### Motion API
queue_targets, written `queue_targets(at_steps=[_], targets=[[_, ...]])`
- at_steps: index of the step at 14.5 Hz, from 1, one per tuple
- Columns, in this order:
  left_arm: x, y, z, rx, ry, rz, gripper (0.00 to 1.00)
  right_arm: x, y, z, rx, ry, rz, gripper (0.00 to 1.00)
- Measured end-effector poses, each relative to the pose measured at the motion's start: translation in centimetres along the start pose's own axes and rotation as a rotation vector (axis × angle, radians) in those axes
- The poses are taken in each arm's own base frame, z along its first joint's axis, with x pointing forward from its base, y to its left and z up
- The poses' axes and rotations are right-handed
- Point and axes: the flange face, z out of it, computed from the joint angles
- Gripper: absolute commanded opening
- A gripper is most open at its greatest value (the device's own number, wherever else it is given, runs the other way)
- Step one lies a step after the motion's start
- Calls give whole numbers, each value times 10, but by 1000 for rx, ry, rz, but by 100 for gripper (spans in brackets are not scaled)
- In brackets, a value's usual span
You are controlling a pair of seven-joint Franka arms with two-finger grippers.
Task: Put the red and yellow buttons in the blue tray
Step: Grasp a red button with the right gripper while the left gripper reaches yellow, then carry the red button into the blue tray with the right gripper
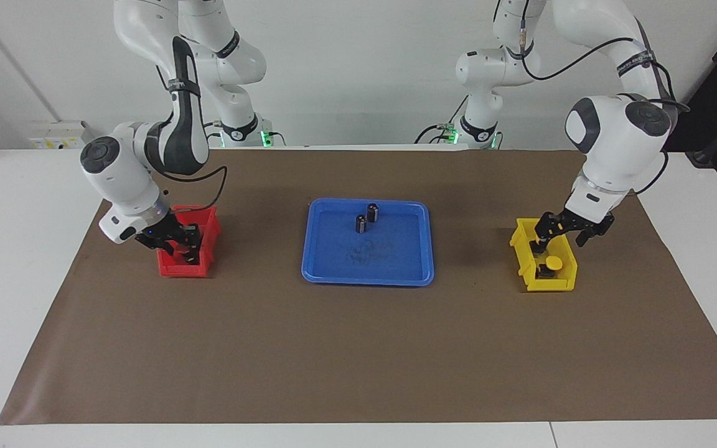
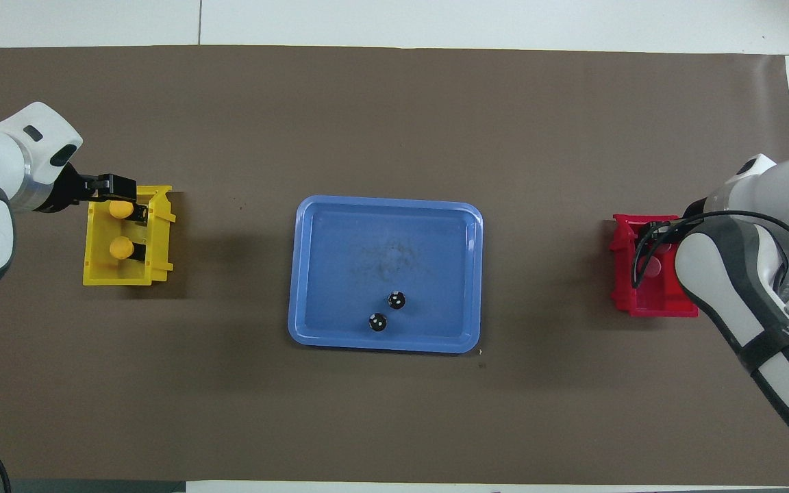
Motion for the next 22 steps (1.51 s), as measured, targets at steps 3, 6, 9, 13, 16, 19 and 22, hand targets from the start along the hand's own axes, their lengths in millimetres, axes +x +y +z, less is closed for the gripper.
queue_targets(at_steps=[3,6,9,13,16,19,22], targets=[[0,-3,1,1,-1,-5,93,-2,0,0,1,-2,0,36],[0,-5,3,1,-4,-9,93,-3,-3,-1,1,0,-5,17],[4,-5,-2,1,5,-9,93,1,-3,-8,-18,6,-24,17],[8,-6,-4,1,10,-10,93,26,-6,-84,-99,-22,-90,17],[8,-9,-1,2,7,-16,92,45,-64,-139,-112,1,-136,17],[11,-11,3,2,18,-19,84,62,-177,-153,-98,58,-54,16],[21,-15,34,1,34,-25,73,56,-294,-126,-52,44,97,16]])
